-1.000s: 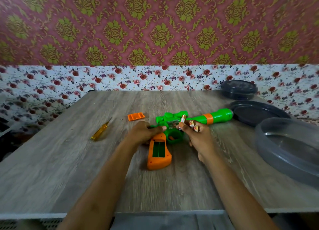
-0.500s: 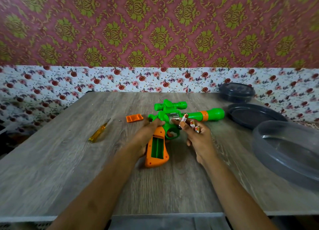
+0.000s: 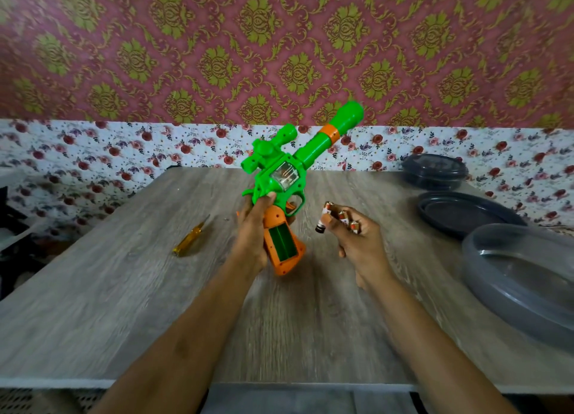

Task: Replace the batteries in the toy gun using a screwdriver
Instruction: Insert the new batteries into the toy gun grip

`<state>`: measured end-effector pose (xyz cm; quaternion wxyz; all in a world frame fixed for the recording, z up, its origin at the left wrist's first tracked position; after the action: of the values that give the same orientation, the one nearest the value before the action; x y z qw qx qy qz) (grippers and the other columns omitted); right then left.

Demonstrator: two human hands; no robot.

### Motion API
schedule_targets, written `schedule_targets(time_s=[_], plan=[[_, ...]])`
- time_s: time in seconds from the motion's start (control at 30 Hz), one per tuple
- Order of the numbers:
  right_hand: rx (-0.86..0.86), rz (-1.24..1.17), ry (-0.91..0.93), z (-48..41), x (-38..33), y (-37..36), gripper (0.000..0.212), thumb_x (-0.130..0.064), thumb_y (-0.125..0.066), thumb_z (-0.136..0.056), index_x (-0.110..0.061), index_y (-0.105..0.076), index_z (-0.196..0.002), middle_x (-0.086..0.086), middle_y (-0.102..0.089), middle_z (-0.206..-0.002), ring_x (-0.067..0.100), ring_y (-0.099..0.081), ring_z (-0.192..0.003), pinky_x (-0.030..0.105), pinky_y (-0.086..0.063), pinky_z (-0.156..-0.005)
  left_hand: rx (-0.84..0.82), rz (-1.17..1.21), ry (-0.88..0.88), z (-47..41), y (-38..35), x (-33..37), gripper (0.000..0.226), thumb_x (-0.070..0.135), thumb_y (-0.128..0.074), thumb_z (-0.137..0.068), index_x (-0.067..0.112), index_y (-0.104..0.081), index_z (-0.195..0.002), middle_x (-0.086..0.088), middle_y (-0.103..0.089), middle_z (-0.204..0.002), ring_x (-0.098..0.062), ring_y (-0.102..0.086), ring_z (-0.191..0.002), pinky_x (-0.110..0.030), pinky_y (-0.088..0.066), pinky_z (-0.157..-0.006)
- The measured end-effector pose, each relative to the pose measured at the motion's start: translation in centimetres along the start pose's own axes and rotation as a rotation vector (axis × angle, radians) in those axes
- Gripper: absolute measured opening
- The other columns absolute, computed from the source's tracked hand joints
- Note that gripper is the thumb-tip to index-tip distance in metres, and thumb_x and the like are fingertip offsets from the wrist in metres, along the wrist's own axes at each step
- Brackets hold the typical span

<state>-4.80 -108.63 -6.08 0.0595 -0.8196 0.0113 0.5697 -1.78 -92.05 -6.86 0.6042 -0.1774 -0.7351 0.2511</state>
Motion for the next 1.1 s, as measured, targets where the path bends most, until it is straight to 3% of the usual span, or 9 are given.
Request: schedule_targets(time_s=[0.17,0.33,0.47,0.57,0.67,0.83,0.9,1.0,1.1], plan=[[0.017,-0.050,0.005,-1.5,-1.5,-0.2,0.013,-0.011,-0.064,-0.085,-0.018,-0.065,-0.096,0.007,-0.062,-0.075,0.003,-0.035,-0.039,0.017,-0.030,-0.035,0.054,-0.036,0.063,-0.6,-2.1,0.3,0.026,0.019,-0.058,-0.090,0.014,-0.055,-0.115,-0.010,-0.068,-0.093,-0.018,-0.068,-0.064,-0.030,-0.057,-0.056],[0.030,0.008,0.082,-1.2,0.1,1.0,0.036,-0.016,-0.063,-0.086,-0.033,-0.055,-0.117,-0.001,-0.062,-0.083,0.001,-0.041,-0.045,0.013,-0.034,-0.041,0.079,-0.032,0.074,-0.9,-2.4,-1.4,0.037,0.021,-0.058,-0.090,0.008,-0.053,-0.124,-0.015,-0.066,-0.098,-0.022,-0.067,-0.070,-0.032,-0.059,-0.059],[-0.005,0.027,0.178,-2.0,-0.3,0.9,0.027,-0.007,-0.062,-0.084,-0.025,-0.061,-0.106,0.000,-0.063,-0.087,-0.005,-0.054,-0.052,0.005,-0.038,-0.048,0.075,-0.027,0.126,-1.5,-1.7,-2.6,0.039,0.026,-0.057,-0.089,0.008,-0.055,-0.124,-0.018,-0.066,-0.102,-0.026,-0.065,-0.073,-0.027,-0.055,-0.053],[-0.009,0.015,0.254,-2.2,-1.0,0.5,0.021,-0.005,-0.066,-0.081,-0.018,-0.061,-0.096,0.003,-0.066,-0.084,-0.003,-0.055,-0.052,0.005,-0.038,-0.049,0.042,-0.014,0.162,-2.5,-1.9,-2.4,0.029,0.027,-0.057,-0.090,0.010,-0.060,-0.113,-0.012,-0.072,-0.087,-0.022,-0.068,-0.066,-0.029,-0.056,-0.058],[-0.040,0.067,0.339,-1.9,-1.4,-0.3,0.021,-0.004,-0.073,-0.074,-0.016,-0.062,-0.088,-0.006,-0.067,-0.078,-0.003,-0.061,-0.063,0.007,-0.044,-0.058,0.003,0.021,0.264,-2.6,-2.0,-3.4,0.020,0.028,-0.055,-0.091,0.010,-0.062,-0.099,-0.007,-0.071,-0.067,-0.017,-0.066,-0.052,-0.024,-0.055,-0.052],[-0.112,0.299,0.534,-0.3,-1.9,-1.7,0.020,-0.020,-0.078,-0.069,-0.024,-0.064,-0.083,-0.022,-0.069,-0.081,-0.008,-0.065,-0.074,0.011,-0.048,-0.064,0.033,0.044,0.312,-2.2,-2.0,-4.3,0.030,0.031,-0.051,-0.092,0.010,-0.055,-0.112,-0.017,-0.058,-0.104,-0.028,-0.063,-0.082,-0.032,-0.057,-0.064],[-0.093,0.443,0.673,0.5,-2.2,-1.9,0.019,-0.026,-0.075,-0.072,-0.024,-0.065,-0.088,-0.010,-0.071,-0.088,0.001,-0.068,-0.076,0.024,-0.054,-0.065,0.005,0.039,0.276,-2.0,-2.2,-4.1,0.029,0.027,-0.046,-0.095,0.005,-0.055,-0.112,-0.019,-0.061,-0.096,-0.026,-0.066,-0.073,-0.029,-0.057,-0.059],[-0.023,0.640,0.873,1.2,-2.8,-2.1,0.022,-0.018,-0.077,-0.070,-0.012,-0.069,-0.090,0.001,-0.074,-0.085,0.014,-0.071,-0.073,0.033,-0.056,-0.057,-0.035,0.027,0.244,-2.1,-2.3,-3.6,0.026,0.025,-0.045,-0.096,0.004,-0.060,-0.090,-0.010,-0.066,-0.068,-0.020,-0.066,-0.054,-0.025,-0.055,-0.051],[-0.011,0.750,0.929,1.5,-3.0,-2.5,0.022,-0.021,-0.076,-0.070,-0.013,-0.068,-0.088,0.002,-0.074,-0.081,0.016,-0.070,-0.068,0.029,-0.054,-0.052,-0.020,0.020,0.249,-2.1,-2.2,-3.3,0.028,0.029,-0.046,-0.095,0.008,-0.063,-0.097,-0.012,-0.070,-0.080,-0.024,-0.068,-0.064,-0.032,-0.057,-0.061]])
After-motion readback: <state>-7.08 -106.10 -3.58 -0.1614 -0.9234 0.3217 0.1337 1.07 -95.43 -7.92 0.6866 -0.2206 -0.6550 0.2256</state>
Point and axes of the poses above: each hand's wrist, its own z-axis away from the middle knuckle, its own y-axis out of the back of the hand, x = y × z, the point moved 5 cm from there along -z, towards the middle knuckle
